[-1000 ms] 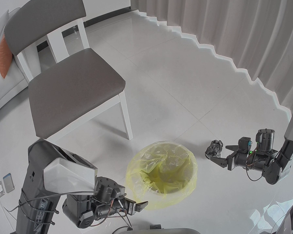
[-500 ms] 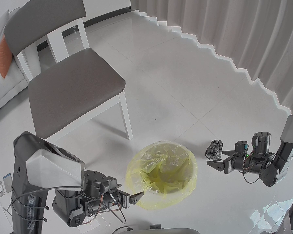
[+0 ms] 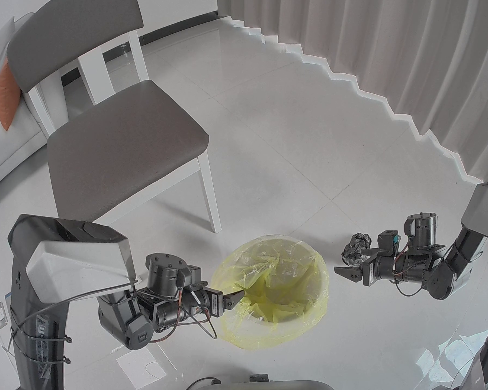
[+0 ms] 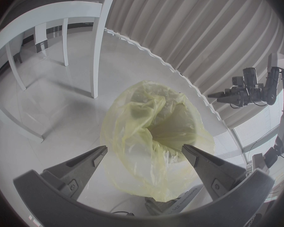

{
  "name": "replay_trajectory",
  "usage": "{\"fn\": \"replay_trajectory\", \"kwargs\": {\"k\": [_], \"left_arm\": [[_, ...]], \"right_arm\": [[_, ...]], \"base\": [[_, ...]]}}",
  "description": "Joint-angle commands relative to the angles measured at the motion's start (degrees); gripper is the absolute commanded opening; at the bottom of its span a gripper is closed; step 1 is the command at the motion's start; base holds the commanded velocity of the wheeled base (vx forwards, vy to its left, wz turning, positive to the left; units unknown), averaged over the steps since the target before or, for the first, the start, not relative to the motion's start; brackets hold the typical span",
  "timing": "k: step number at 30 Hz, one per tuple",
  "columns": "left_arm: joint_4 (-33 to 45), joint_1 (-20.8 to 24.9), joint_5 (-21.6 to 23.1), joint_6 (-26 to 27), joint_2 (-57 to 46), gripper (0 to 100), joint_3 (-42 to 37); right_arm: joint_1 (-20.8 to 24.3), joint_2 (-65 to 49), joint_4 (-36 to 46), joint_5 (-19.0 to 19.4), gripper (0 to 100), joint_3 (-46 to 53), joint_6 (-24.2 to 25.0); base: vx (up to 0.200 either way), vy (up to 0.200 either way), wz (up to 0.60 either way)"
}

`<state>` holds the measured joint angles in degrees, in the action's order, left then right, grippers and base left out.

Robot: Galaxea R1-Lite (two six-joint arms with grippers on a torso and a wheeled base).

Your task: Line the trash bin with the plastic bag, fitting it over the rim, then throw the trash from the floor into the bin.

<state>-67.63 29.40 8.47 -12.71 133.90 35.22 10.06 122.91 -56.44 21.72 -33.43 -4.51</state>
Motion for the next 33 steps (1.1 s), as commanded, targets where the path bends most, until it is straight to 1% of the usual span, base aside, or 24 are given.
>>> {"fn": "replay_trajectory", "kwargs": {"k": [1, 7, 13, 17, 23, 29, 30, 33], "left_arm": [[1.5, -1.2, 0.1, 0.0, 0.0, 100, 3.3], [0.6, -3.1, 1.5, -0.6, 0.0, 100, 1.2], [-0.1, -3.0, 1.5, -0.6, 1.2, 100, 1.2], [-0.1, -2.9, 1.5, -0.6, 2.9, 100, 2.0], [-0.2, -3.0, 1.5, -0.6, 3.7, 100, 2.2], [-1.4, -2.8, 1.5, -0.6, 4.9, 100, 2.4], [-1.6, -2.8, 1.5, -0.6, 5.0, 0, 2.4], [-1.7, -2.8, 1.5, -0.6, 5.0, 0, 2.3]], "right_arm": [[1.4, 0.1, 0.5, -0.4, 100, -1.8, -0.2], [1.2, 0.5, 2.0, -0.4, 100, -1.8, -0.1], [1.5, 3.2, 2.0, -0.4, 100, -2.8, -0.1], [2.9, 6.3, 2.3, -0.4, 100, -5.1, 0.2], [4.7, 7.8, 6.3, -0.4, 100, -8.1, 0.4], [4.8, 10.0, 6.5, -0.5, 100, -8.8, 0.3], [4.8, 10.2, 6.5, -0.5, 100, -9.0, 0.3], [4.7, 11.0, 7.1, -0.5, 100, -10.0, 0.2]], "base": [[0.000, 0.000, 0.00], [0.000, 0.000, 0.00], [0.000, 0.000, 0.00], [0.000, 0.000, 0.00], [0.000, 0.000, 0.00], [0.000, 0.000, 0.00], [0.000, 0.000, 0.00], [0.000, 0.000, 0.00]]}}
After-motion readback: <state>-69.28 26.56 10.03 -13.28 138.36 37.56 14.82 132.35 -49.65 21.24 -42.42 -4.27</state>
